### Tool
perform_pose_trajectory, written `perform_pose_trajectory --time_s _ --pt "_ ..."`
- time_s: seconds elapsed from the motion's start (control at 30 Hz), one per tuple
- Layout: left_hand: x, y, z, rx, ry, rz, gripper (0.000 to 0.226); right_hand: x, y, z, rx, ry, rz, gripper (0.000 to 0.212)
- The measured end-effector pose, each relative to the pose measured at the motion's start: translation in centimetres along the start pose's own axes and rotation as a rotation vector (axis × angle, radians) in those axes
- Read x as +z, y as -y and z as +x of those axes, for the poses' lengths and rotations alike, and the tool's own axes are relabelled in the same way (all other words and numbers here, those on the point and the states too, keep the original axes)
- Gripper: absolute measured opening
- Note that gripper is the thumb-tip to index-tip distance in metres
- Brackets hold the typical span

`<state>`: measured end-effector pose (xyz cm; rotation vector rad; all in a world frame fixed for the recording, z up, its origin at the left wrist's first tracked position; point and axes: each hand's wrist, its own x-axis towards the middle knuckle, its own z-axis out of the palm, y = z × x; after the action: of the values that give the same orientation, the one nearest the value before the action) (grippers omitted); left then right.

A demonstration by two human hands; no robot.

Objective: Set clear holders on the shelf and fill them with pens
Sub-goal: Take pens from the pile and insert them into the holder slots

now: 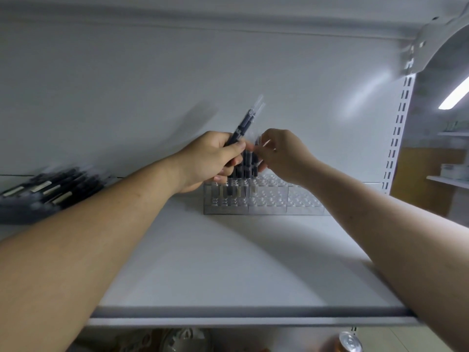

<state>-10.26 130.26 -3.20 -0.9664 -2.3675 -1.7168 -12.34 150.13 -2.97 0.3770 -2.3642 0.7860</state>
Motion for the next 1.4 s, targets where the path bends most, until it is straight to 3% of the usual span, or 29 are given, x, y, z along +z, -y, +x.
perform_pose_trajectory --time_s 0.27,0.47,0.57,0.77,1.1,1.27,1.4 --pt "0.0 0.0 -0.1 0.010 -0.016 -0.004 0.027 -0.8 -0.2 -0.2 0.029 0.022 -0.037 0.020" --pt "0.0 -0.1 0.0 -0.007 -0.025 -0.047 0.028 -1.8 -0.4 0.2 -0.063 -0.145 0.027 0.009" --pt "0.1 -0.2 0.0 -0.019 -0.033 -0.073 0.029 -2.2 0.1 0.1 -0.095 -0.215 0.269 0.008" --pt "0.2 -0.3 0.0 -0.020 -0.038 -0.083 0.030 -2.3 0.9 -0.2 -0.055 -0.087 0.640 0.022" --pt "0.1 -0.4 0.0 -0.012 -0.039 -0.050 0.025 -2.7 1.7 -0.5 0.008 -0.113 0.813 0.017" --pt "0.1 -0.2 0.2 0.002 -0.061 -0.011 0.023 -3.2 1.6 -0.3 -0.002 -0.196 0.799 0.019" --pt "0.0 -0.2 0.1 0.018 -0.050 -0.005 0.023 -3.3 1.0 -0.3 -0.043 -0.242 0.593 0.020"
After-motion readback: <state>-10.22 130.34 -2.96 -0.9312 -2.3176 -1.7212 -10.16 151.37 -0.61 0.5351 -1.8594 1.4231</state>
